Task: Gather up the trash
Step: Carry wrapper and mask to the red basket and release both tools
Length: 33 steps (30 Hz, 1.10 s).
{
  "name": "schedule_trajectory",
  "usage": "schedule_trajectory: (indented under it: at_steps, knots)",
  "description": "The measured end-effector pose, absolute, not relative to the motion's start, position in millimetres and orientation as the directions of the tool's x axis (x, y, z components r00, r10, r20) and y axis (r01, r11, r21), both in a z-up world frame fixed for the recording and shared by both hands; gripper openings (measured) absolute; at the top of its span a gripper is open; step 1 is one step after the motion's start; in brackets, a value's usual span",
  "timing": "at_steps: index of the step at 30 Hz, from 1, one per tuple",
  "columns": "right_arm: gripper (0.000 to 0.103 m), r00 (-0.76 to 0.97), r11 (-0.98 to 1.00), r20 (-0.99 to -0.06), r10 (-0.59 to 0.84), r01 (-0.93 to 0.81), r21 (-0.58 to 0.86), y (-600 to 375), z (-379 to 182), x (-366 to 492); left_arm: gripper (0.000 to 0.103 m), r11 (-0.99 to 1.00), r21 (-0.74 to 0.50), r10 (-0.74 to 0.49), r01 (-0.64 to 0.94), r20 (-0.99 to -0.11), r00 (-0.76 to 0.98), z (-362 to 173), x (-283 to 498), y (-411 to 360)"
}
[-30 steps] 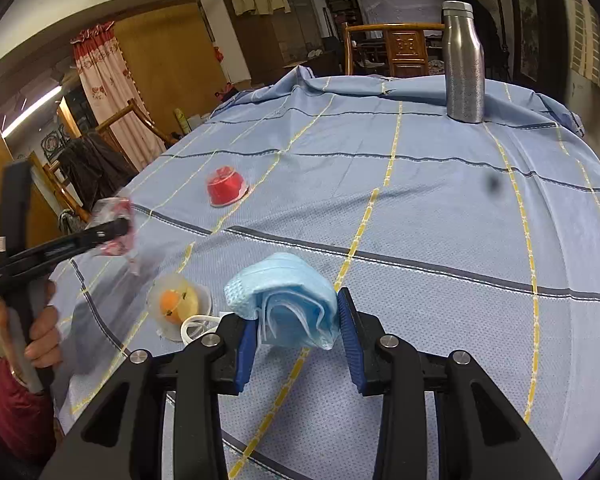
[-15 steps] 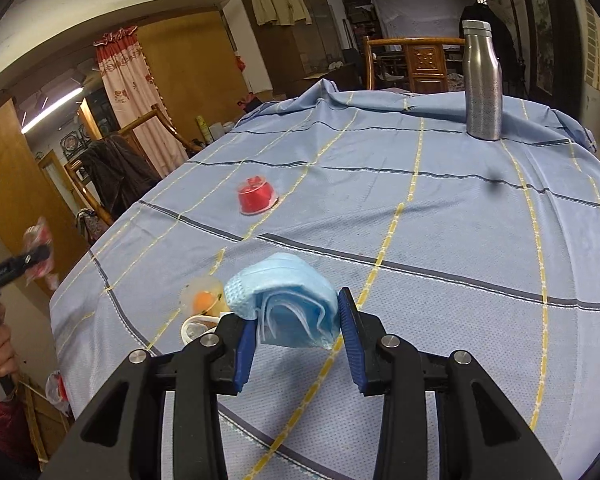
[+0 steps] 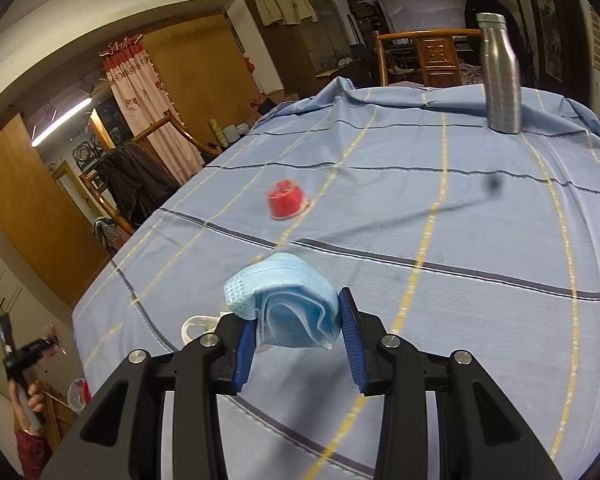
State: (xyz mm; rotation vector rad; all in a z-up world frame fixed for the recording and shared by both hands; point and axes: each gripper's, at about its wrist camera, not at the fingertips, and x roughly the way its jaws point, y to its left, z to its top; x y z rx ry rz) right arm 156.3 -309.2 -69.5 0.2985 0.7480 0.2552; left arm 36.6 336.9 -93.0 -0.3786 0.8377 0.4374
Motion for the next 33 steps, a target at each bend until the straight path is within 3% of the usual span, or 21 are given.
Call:
schedule_trajectory:
  at_steps: [1,3,5,6,17,33]
  knots:
    - [0.039,0.705,0.928,-0.627,0.331,-0.124,0.350,-305,-68,157,0.043,0.834,-0.148,0.229,-0.531,-0.783,0.578,-101,35,346]
    - [0.039,0.699,0.928,-0.629,0.340,-0.142,0.344,-291,-63,159,0.057,0.813,-0.149,0.232,-0.562,-0.804,0.548,-114,33,362]
    - [0.039,0.693,0.928,-0.630,0.350,-0.164,0.335,-276,-58,161,0.087,0.789,-0.156,0.230,-0.594,-0.822,0.521,-127,32,374]
    - [0.039,0.691,0.927,-0.630,0.355,-0.174,0.331,-270,-55,162,0.090,0.778,-0.156,0.234,-0.609,-0.827,0.511,-132,30,378]
    - [0.039,0.610,0.869,-0.626,0.485,-0.414,0.270,-145,-23,160,0.093,0.703,-0.177,0.274,-0.689,-0.826,0.492,-141,3,407]
    - [0.039,0.189,0.503,-0.695,0.694,-0.818,0.280,138,-26,129,0.094,0.571,-0.191,0.401,-0.798,-0.783,0.475,-131,-44,462]
